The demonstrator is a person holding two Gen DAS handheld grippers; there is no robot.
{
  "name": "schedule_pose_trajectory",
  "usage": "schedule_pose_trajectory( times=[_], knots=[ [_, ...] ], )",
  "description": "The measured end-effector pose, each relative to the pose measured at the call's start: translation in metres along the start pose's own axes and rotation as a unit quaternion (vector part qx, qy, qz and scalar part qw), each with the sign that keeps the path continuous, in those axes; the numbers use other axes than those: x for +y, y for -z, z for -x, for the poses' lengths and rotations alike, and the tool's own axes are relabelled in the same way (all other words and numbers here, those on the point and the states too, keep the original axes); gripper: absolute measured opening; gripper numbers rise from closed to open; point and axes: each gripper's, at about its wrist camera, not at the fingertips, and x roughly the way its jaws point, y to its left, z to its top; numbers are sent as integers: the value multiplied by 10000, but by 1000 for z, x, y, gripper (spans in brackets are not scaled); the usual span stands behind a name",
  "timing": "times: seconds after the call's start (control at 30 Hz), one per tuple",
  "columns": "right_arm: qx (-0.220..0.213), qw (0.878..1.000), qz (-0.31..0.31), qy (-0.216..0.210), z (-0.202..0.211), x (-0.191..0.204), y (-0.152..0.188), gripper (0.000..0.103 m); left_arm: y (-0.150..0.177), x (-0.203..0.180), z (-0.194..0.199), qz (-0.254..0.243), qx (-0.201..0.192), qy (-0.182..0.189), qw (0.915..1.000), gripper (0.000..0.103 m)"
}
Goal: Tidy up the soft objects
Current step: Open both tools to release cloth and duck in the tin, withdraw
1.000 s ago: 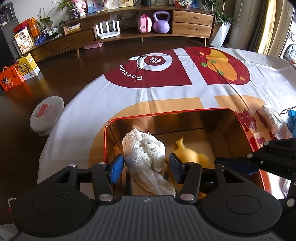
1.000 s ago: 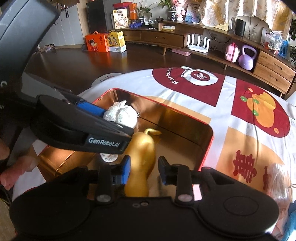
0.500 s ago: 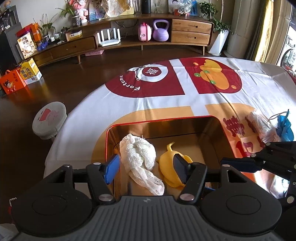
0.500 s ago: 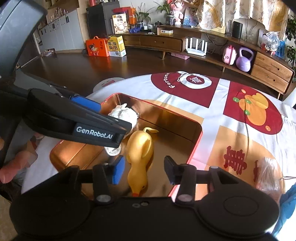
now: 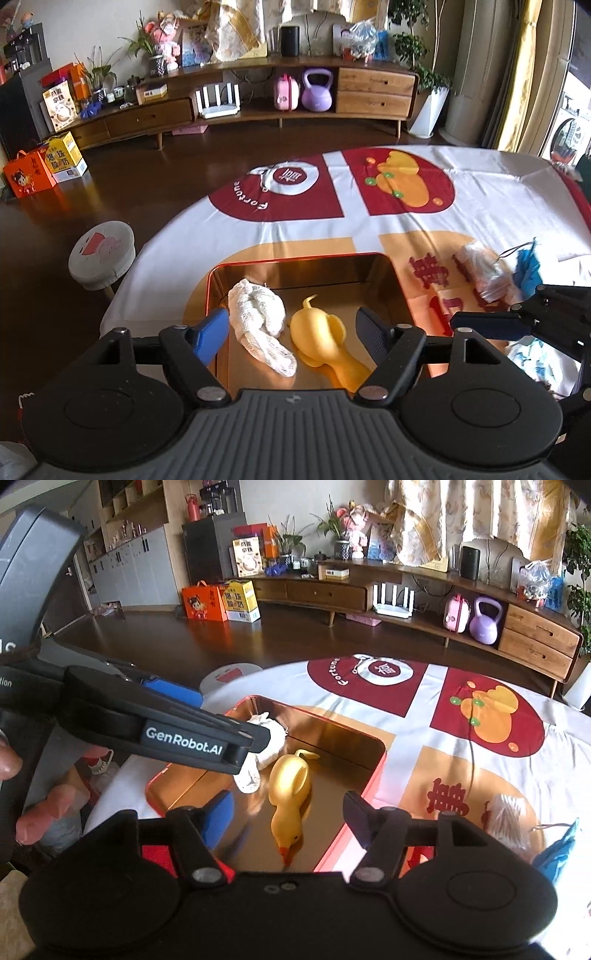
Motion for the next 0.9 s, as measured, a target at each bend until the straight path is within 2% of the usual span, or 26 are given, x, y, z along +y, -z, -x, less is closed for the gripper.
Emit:
schedule_pose_trajectory(
  times=[0.27, 0.37, 0.67, 0.9],
  knots=[
    [-237, 9996, -158, -63, 33, -11, 10, 81, 8, -15, 31, 40, -257, 81, 9996, 76],
    [-324, 9990, -283, -131, 47, -17, 15, 86, 12, -20, 44, 108, -382, 147, 9991, 82],
    [-757, 9958, -466, -215, 90, -36, 35, 101, 26, -41, 79, 270, -813, 193, 9961, 83],
    [-976, 9933, -584, -190, 120, -54, 54, 103, 39, -60, 99, 326, -1075, 247, 9934, 86]
  ],
)
